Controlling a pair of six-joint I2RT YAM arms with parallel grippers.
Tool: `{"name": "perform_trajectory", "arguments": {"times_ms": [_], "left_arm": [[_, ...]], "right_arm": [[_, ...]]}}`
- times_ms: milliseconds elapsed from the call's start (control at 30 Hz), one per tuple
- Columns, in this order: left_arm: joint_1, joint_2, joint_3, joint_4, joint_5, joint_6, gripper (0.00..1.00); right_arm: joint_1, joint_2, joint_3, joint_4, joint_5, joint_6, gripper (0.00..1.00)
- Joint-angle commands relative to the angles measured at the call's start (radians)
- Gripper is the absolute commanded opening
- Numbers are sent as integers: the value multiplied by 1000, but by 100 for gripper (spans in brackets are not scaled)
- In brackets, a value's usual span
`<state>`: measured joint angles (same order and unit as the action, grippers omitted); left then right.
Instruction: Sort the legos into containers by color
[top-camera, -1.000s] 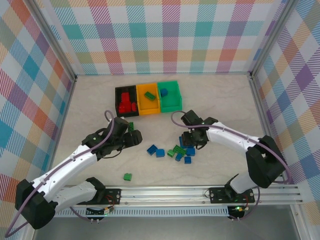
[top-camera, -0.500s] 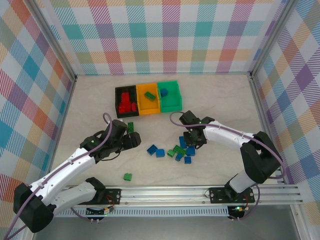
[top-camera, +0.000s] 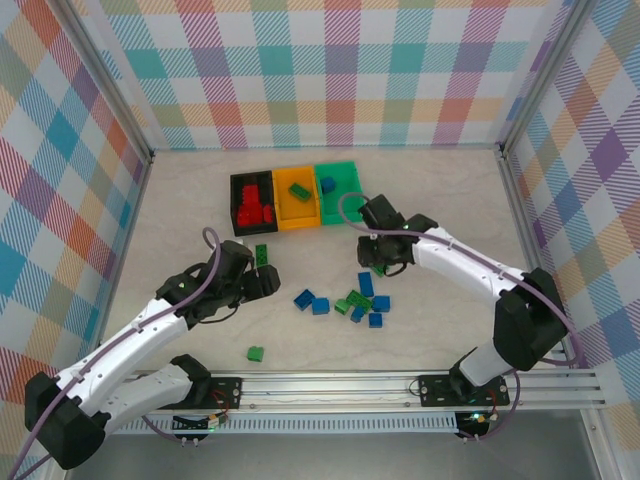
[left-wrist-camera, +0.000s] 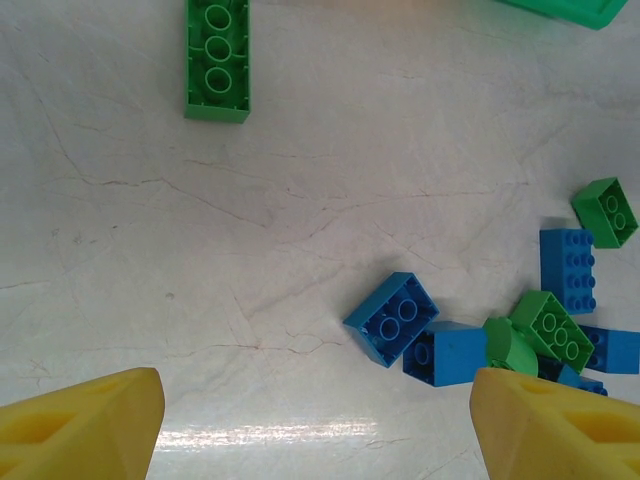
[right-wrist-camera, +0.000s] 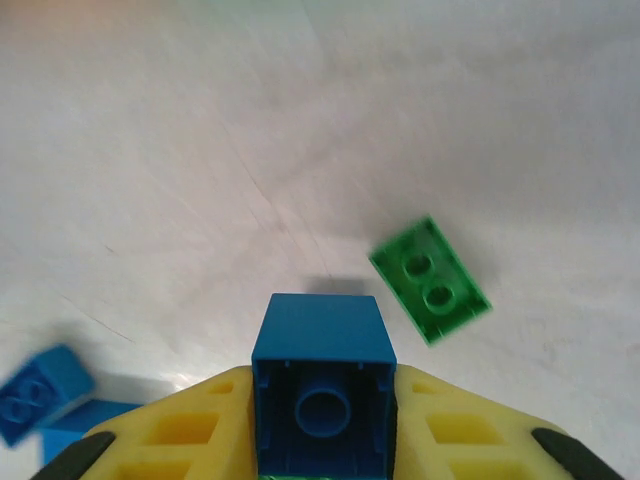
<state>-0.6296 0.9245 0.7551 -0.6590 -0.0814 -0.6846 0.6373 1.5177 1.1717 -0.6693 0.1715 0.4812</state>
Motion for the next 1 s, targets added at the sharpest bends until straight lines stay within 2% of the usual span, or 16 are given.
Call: {"name": "perform_trajectory", "arguments": {"times_ms": [0, 233, 467, 533, 600, 667, 767, 967], "left_arm": [[4, -23, -7, -37, -15, -12, 80], [2, -24, -5, -44, -2, -37, 80], [1, -51, 16, -96, -9, -57, 80], [1, -69, 20, -114, -17, -62, 80], [1, -87, 22, -134, -31, -67, 80], [1, -102, 20, -150, -38, -69, 80], [1, -113, 18, -162, -47, -73, 80], [1, -87, 11, -130, -46, -66, 80]], "right_arm": [[-37, 31, 103, 27, -52, -49, 33], [-108, 244, 398, 66, -103, -94, 33], [-157, 555, 776, 3, -112, -120, 34], [-167, 635, 877, -26, -107, -128, 37], [-177, 707, 981, -71, -112, -134, 47], [-177, 737, 1034, -100, -127, -139, 49], [-176, 682, 944, -53, -159, -134, 50], [-171, 449, 551, 110, -235, -130, 50]]}}
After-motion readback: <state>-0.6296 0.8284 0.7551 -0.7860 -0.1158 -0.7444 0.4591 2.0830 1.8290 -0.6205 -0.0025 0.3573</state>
